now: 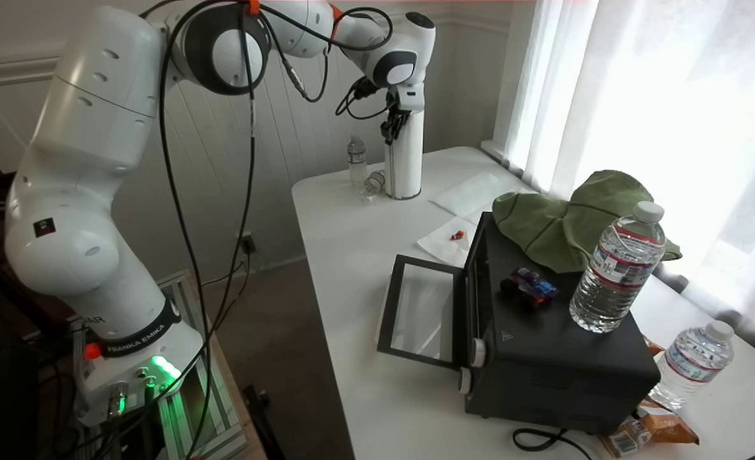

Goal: Pick up the kitchen paper roll rack and move it to the left side of the table

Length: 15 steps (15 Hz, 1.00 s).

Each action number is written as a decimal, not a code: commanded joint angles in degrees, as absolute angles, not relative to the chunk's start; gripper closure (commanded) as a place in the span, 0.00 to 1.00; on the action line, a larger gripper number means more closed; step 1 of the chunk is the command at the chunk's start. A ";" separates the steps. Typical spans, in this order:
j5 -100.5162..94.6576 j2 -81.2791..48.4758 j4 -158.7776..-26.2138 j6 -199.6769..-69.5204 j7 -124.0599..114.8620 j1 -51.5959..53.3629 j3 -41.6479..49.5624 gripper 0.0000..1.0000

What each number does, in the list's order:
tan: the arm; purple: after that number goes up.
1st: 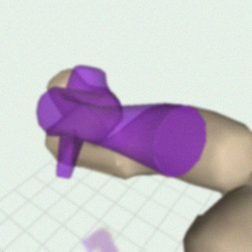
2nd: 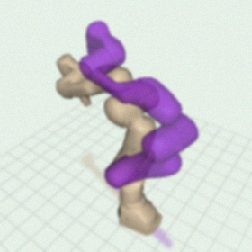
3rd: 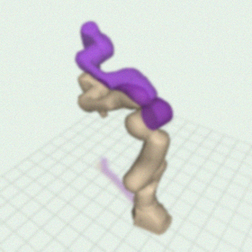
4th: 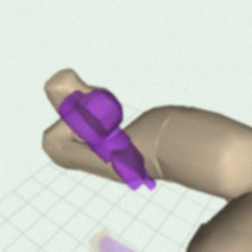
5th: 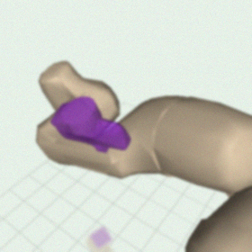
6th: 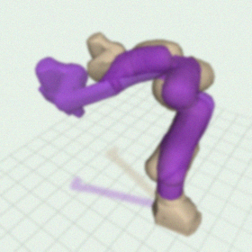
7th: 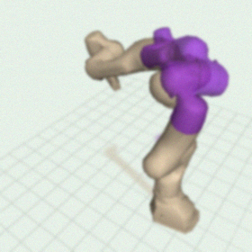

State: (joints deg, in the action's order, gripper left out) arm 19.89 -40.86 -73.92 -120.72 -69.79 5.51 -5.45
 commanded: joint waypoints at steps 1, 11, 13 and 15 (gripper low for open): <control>21.31 -41.66 -71.27 -120.54 -69.93 5.67 -5.25 0.33; 21.69 -37.61 -74.04 -121.92 -69.39 3.56 -4.10 0.00; 21.89 -35.72 -75.45 -120.97 -69.22 2.73 -4.00 0.00; 21.68 -33.00 -77.61 -120.12 -68.94 1.92 -3.62 0.00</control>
State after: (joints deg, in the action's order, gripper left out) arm 20.19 -38.53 -72.12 -121.01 -69.77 2.81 -4.19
